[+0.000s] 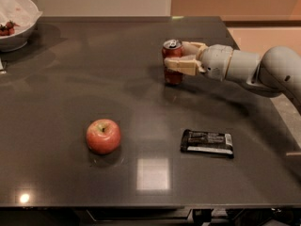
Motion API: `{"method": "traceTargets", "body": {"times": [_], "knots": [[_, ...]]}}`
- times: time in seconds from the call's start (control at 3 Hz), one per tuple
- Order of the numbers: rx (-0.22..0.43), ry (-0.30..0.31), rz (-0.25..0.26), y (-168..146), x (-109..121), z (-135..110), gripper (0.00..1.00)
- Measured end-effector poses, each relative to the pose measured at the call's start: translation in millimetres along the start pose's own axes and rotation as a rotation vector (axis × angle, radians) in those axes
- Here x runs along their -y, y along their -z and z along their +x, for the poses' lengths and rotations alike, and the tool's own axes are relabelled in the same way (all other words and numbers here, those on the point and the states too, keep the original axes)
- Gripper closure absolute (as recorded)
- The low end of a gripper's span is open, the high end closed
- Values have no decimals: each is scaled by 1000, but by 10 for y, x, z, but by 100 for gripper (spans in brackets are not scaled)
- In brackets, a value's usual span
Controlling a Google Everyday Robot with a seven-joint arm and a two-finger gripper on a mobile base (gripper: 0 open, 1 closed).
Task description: Place coke can upright
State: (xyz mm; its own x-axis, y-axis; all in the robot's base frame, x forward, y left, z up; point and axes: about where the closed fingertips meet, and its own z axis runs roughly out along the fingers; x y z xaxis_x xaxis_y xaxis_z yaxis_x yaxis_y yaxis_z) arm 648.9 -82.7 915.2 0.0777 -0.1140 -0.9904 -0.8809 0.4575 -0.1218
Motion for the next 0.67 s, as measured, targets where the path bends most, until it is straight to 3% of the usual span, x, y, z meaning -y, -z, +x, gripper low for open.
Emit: {"method": "traceTargets", "body": {"times": [0.67], "knots": [[47, -33, -23, 2, 1, 67, 36]]}}
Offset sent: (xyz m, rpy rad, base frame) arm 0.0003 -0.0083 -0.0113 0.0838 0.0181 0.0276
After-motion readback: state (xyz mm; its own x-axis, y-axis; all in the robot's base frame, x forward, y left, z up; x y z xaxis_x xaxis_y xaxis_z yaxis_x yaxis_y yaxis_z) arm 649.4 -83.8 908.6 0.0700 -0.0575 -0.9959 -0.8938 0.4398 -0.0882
